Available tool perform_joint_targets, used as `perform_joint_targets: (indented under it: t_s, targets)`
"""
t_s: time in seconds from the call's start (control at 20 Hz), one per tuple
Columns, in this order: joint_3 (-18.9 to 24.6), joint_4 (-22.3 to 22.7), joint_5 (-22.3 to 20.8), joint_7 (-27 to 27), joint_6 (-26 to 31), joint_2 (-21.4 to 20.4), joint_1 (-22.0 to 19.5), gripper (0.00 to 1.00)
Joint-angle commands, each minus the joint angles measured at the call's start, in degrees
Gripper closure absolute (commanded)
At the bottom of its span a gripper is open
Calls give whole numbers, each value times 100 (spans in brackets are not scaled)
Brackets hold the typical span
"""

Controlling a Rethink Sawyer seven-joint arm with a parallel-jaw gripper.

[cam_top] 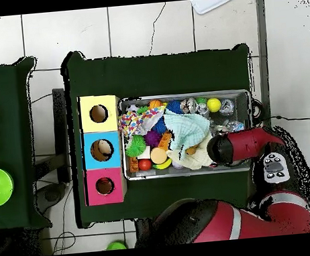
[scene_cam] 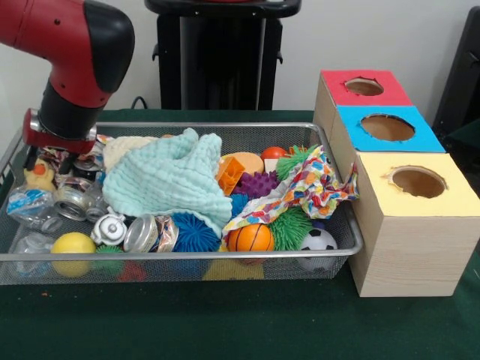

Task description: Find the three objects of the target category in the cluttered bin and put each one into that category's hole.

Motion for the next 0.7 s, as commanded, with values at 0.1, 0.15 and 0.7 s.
perform_joint_targets:
  t_s: [0.1, 0.15, 0.7]
  targets:
    - [-69, -477, -744, -461, 242, 390, 291, 0]
    - [-100, -509, -822, -445, 177, 378, 330, 0]
    - [-55, -663, -951, -138, -47, 588, 299, 0]
